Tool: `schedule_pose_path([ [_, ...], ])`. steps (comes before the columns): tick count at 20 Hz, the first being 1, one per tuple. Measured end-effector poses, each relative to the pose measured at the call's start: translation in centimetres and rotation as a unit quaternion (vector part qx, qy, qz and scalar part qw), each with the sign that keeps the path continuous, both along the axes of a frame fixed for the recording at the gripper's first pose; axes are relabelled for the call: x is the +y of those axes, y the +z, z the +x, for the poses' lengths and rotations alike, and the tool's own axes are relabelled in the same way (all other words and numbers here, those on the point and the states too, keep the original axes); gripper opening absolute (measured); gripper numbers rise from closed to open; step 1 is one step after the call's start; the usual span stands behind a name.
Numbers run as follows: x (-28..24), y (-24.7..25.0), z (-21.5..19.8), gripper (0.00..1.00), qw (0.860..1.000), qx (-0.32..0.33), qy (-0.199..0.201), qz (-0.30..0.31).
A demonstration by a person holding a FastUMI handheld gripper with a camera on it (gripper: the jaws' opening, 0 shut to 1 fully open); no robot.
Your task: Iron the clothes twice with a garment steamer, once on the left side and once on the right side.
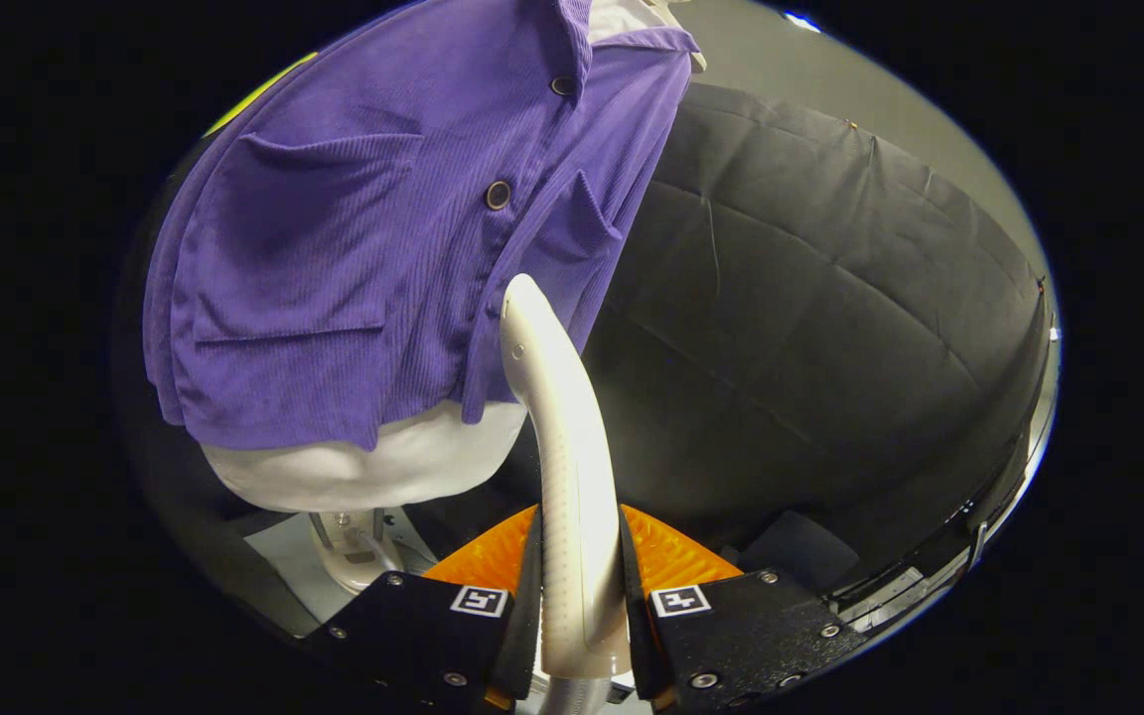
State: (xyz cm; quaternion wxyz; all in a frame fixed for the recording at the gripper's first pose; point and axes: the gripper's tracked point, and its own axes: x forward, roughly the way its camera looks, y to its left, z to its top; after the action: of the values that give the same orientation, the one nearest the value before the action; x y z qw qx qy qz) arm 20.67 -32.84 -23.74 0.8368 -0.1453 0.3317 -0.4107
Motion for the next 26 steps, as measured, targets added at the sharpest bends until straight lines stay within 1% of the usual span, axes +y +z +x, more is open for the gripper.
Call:
schedule_pose_path([
  [2, 0.4, 0.0, -1.0, 0.38, 1.0, -0.009, 0.006, 0.011],
  [4, 0.8, 1.1, -2.4, 0.38, 1.0, -0.018, 0.013, 0.007],
  [10, 2.4, 7.7, -7.3, 0.38, 0.997, -0.074, 0.031, 0.002],
  [13, 3.5, 11.3, -9.6, 0.38, 0.992, -0.113, 0.051, 0.002],
  [18, 6.3, 16.5, -14.8, 0.38, 0.984, -0.16, 0.078, 0.005],
  [24, 9.2, 19.7, -20.2, 0.38, 0.973, -0.195, 0.125, 0.007],
  [26, 9.8, 20.5, -21.2, 0.38, 0.968, -0.207, 0.138, 0.013],
])
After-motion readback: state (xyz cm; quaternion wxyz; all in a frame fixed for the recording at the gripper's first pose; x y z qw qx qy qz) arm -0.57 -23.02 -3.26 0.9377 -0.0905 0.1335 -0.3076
